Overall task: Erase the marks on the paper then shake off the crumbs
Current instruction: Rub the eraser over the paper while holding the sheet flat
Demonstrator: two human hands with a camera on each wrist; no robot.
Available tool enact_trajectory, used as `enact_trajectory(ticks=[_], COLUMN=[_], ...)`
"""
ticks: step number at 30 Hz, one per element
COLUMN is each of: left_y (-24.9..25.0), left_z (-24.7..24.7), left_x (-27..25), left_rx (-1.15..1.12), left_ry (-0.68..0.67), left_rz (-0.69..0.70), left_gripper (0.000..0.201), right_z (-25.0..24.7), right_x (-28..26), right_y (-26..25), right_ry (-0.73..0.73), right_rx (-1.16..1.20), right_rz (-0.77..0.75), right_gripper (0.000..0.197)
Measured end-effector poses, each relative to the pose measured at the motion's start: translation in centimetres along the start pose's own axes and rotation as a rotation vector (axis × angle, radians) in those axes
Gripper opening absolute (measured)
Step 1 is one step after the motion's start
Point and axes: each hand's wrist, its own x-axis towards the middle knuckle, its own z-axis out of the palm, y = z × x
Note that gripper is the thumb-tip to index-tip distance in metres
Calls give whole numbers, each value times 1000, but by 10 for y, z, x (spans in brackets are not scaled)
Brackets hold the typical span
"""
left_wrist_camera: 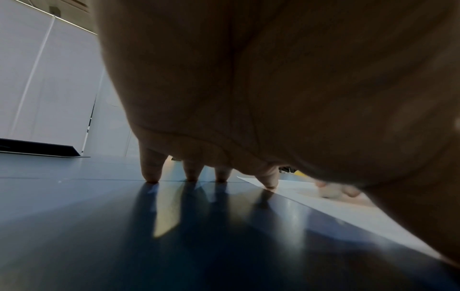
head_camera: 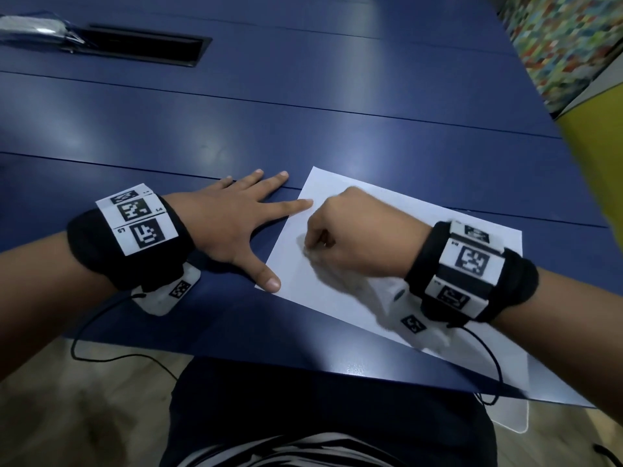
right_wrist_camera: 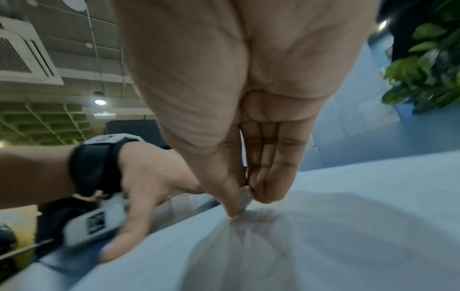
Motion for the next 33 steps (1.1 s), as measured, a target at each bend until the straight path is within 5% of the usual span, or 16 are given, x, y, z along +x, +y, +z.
enact_trajectory(ticks=[3, 8, 12, 18, 25, 29, 33], left_y=[0, 0, 0, 2, 11, 19, 22], left_z=[0, 0, 0, -1, -4, -11, -7], left_x=[0, 0, 0, -2, -13, -14, -8], left_rx=[6, 1, 6, -5, -55, -102, 32], left_ry=[-3, 3, 4, 7, -50, 114, -14], left_rz=[-6, -1, -7, 0, 12, 92, 82], left_gripper=[135, 135, 135, 134, 142, 122, 147], right_z=[-6, 3, -10, 2, -18, 5, 5], right_x=[9, -3, 4, -6, -36, -52, -61], right_y=[18, 3, 26, 14, 42, 38, 34], right_ry=[84, 6, 84, 36, 103, 54, -2], right_rx=[-13, 13, -3, 2, 16, 28, 54], right_rz=[101, -10, 109, -34, 34, 9, -25], right_gripper=[17, 13, 16, 12, 11, 8, 6])
